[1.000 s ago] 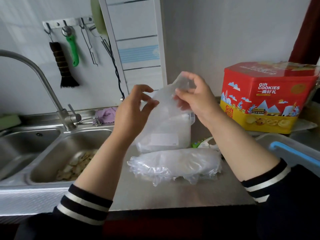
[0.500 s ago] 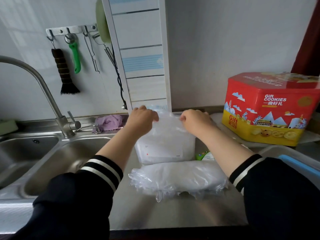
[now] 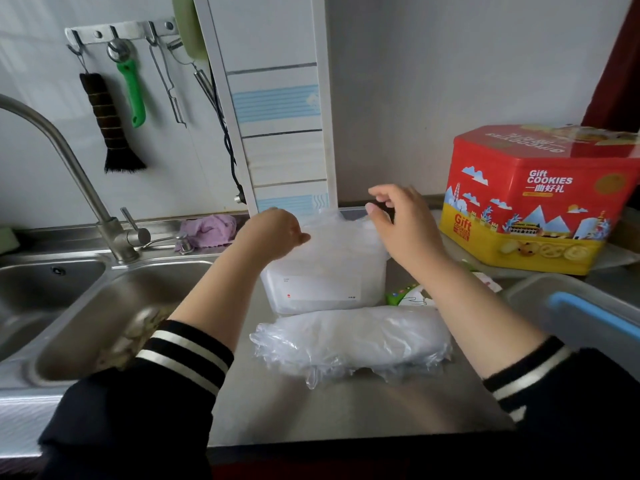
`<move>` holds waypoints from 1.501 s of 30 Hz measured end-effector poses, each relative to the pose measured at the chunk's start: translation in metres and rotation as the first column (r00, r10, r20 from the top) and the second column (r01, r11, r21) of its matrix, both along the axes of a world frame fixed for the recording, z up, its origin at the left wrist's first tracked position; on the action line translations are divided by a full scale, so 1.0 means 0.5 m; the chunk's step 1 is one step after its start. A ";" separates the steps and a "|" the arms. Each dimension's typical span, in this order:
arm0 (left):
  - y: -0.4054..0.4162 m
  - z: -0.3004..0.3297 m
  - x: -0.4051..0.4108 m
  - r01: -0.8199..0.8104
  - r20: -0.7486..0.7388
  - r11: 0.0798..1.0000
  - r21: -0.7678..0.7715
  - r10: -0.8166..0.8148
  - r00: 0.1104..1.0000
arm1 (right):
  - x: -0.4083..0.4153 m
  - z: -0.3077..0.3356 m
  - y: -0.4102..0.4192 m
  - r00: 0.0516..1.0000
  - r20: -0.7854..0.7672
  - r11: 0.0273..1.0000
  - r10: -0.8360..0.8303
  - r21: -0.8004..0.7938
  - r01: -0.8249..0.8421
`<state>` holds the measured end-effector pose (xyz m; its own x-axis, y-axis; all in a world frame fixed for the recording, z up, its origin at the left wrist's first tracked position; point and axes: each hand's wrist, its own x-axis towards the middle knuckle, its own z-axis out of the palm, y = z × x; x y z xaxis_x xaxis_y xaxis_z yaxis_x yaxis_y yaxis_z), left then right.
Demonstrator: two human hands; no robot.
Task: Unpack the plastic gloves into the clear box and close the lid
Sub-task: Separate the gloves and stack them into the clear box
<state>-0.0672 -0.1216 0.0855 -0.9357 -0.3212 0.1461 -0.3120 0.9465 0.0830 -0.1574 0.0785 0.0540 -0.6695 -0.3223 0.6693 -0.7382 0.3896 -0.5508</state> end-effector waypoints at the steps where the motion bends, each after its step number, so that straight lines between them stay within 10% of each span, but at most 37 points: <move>1: 0.005 -0.007 0.009 -0.016 -0.060 0.999 -0.043 0.013 0.998 | 0.019 -0.006 0.016 0.998 0.035 0.995 0.058 -0.084 -0.054; 8: 0.087 -0.080 0.080 0.130 -0.673 0.955 -0.266 -0.281 0.684 | 0.104 -0.044 0.120 0.860 0.485 0.911 0.157 0.266 -0.316; 13: 0.173 -0.182 0.131 0.464 -0.467 0.882 0.077 -0.379 0.799 | 0.106 -0.118 0.159 0.881 0.468 0.786 0.071 0.517 -0.338; 16: 0.180 -0.247 0.130 0.405 -0.295 0.901 0.159 -0.348 0.890 | 0.106 -0.152 0.162 0.881 0.460 0.848 0.111 0.419 -0.325; 30: 0.180 -0.170 0.136 0.321 -0.515 0.844 0.430 -0.063 0.855 | 0.121 -0.082 0.129 0.952 0.240 0.974 0.189 0.076 -0.213; 37: 0.191 -0.087 0.108 0.389 -0.456 0.811 0.437 -0.173 0.873 | 0.127 -0.022 0.090 0.959 0.164 0.973 0.230 -0.035 -0.228; 45: 0.091 -0.032 0.106 0.329 -0.640 0.649 0.686 0.324 0.696 | 0.087 -0.117 0.136 0.998 0.063 0.946 0.031 -0.324 -0.009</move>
<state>-0.0144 -0.0762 0.0697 -0.6641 -0.6120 0.4293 0.1470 0.4561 0.8777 -0.1138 0.1467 -0.0045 -0.7119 -0.1096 0.6937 -0.7012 0.1678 -0.6930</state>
